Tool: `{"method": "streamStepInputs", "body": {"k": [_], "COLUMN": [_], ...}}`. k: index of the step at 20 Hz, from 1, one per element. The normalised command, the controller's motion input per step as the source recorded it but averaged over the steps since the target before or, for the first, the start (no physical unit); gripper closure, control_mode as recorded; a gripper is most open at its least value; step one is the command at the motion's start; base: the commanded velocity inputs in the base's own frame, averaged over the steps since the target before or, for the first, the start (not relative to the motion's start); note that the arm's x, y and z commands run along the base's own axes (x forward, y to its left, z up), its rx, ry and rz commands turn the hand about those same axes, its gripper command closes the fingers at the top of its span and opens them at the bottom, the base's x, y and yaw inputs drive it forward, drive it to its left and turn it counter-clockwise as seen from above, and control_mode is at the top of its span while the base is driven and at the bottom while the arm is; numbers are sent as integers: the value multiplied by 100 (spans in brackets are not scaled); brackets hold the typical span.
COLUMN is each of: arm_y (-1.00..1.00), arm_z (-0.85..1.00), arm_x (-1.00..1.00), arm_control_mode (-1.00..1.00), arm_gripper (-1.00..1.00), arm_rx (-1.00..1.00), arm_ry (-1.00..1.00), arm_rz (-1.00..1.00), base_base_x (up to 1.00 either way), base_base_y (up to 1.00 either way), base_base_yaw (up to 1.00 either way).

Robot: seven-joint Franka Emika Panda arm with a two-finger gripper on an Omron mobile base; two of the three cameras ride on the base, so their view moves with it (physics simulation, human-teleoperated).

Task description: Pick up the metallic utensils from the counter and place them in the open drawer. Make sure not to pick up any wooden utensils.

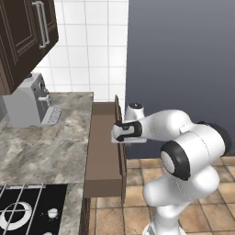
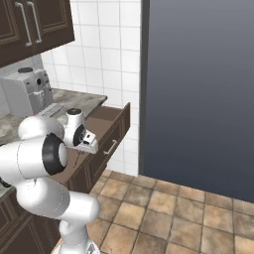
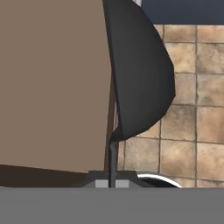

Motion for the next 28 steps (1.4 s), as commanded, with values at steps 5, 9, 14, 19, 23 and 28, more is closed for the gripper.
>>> {"method": "streamStepInputs", "body": {"k": [5,9,14,19,23,28], "arm_y": [0,0,0,0,8,25], "arm_z": [-17,-43,-24,0,0,-21], "arm_x": [10,23,28,19,22,28], "arm_control_mode": [-100,-100,-100,-100,-100,-100], "arm_gripper": [100,100,100,100,100,100], "arm_rx": [0,0,0,0,0,0], "arm_ry": [0,0,0,0,0,0], "arm_rz": [13,14,11,5,4,2], "base_base_x": [0,0,0,0,0,0], "base_base_y": [0,0,0,0,0,0], "base_base_yaw": [0,0,0,0,0,0]}}
